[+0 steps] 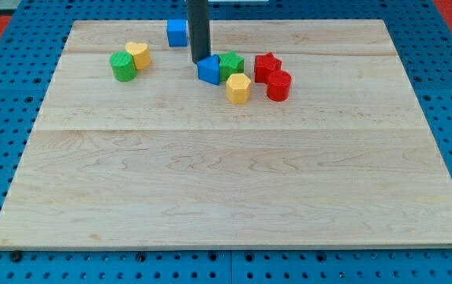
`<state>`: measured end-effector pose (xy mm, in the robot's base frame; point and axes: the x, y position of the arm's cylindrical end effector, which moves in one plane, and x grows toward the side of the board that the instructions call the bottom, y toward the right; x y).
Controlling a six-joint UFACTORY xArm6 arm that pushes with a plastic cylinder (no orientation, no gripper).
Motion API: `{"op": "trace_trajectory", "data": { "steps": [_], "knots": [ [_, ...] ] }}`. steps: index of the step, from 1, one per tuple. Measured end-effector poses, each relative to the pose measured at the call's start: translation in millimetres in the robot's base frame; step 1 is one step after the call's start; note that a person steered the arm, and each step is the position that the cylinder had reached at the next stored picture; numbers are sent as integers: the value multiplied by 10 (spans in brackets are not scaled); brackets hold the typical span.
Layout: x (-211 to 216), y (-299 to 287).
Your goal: Move blue cube right and up a bit
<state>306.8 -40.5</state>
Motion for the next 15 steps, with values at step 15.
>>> {"op": "trace_trajectory", "data": {
  "steps": [15],
  "knots": [
    [-481,423]
  ]
}}
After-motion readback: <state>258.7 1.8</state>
